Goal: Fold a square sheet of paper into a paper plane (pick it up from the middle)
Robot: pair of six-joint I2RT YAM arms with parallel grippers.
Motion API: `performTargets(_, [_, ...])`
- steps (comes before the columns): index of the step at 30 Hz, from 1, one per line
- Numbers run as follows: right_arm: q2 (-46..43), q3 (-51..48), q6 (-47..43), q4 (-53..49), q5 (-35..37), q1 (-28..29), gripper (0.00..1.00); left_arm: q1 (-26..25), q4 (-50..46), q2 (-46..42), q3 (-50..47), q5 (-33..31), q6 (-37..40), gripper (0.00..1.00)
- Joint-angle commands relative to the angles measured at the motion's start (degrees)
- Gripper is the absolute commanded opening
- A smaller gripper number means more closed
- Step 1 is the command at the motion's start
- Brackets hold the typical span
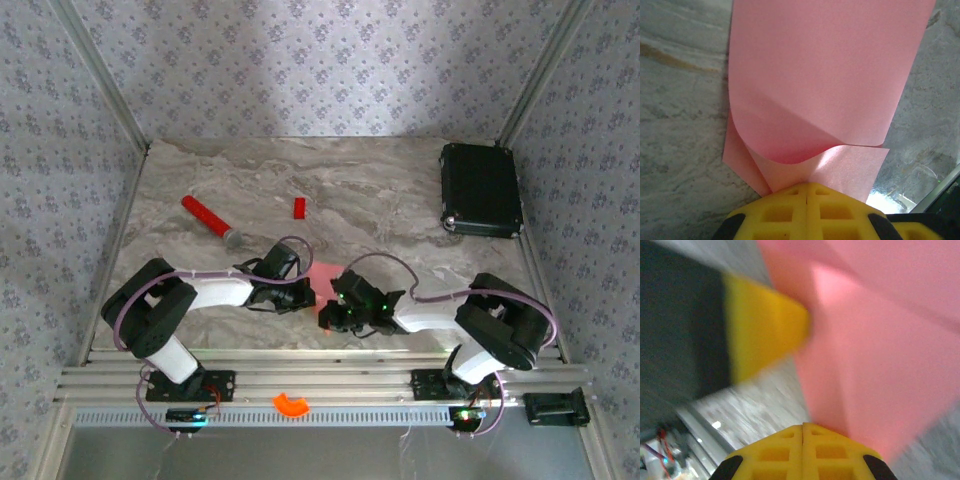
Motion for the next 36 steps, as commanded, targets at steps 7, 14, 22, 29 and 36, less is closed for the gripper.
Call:
performTargets(7, [-7.3, -5.9, 3.7, -2.5, 1.6, 5.2, 0.05, 0.6, -5.8, 0.0, -1.3, -5.9, 0.3, 0.00])
performTargets(14, [-10.0, -0.6, 0.2, -5.4, 2.3, -1.0, 0.04, 0.6, -6.0, -0.3, -0.5, -5.7, 0.3, 0.00])
performTargets(22, [-0.2, 2.0, -0.8, -0.4, -1.9, -3.9, 0.04, 0.5, -6.7, -0.4, 0.9, -5.3, 0.7, 0.00])
performTargets(29, [3.8, -2.7, 2.5, -1.2, 1.9, -1.6, 0.02, 0.2, -7.4, -5.5, 2.7, -4.2, 1.2, 0.03])
performTargets(36, [4.0, -3.7, 3.6, -0.3, 3.0, -0.9, 0.01, -3.3, -5.6, -9.0, 2.8, -4.1, 0.1, 0.03])
